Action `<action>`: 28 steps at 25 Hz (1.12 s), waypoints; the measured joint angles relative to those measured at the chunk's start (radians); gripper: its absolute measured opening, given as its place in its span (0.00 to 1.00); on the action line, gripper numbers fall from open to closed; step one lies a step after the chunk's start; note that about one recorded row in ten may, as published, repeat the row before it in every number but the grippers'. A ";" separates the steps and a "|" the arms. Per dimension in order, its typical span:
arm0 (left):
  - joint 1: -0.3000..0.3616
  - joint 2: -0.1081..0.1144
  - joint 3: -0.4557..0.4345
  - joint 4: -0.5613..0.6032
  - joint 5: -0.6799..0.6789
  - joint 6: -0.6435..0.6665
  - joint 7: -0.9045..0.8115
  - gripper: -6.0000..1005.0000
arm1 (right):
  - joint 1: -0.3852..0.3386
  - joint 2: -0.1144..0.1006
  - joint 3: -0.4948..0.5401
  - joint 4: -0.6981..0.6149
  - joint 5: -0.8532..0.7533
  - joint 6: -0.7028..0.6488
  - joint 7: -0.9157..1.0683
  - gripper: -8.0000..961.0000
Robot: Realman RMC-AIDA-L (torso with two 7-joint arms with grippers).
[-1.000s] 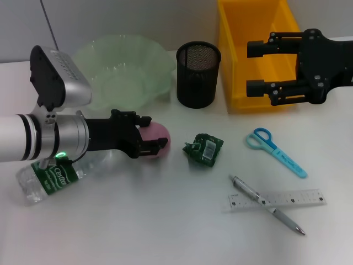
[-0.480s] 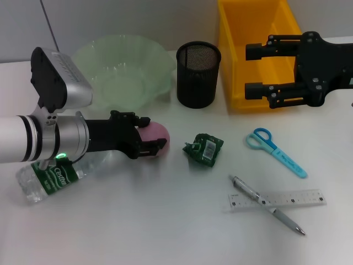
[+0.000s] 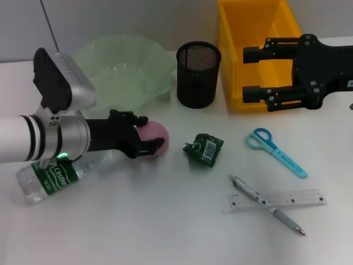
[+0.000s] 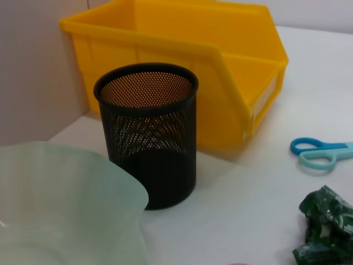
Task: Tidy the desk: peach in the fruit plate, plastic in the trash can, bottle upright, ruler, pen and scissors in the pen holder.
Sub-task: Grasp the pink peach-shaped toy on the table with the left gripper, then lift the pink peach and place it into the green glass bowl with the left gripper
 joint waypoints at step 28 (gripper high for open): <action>0.036 0.009 0.017 0.058 -0.048 0.091 0.001 0.37 | 0.003 0.000 0.003 -0.001 0.005 0.001 0.000 0.78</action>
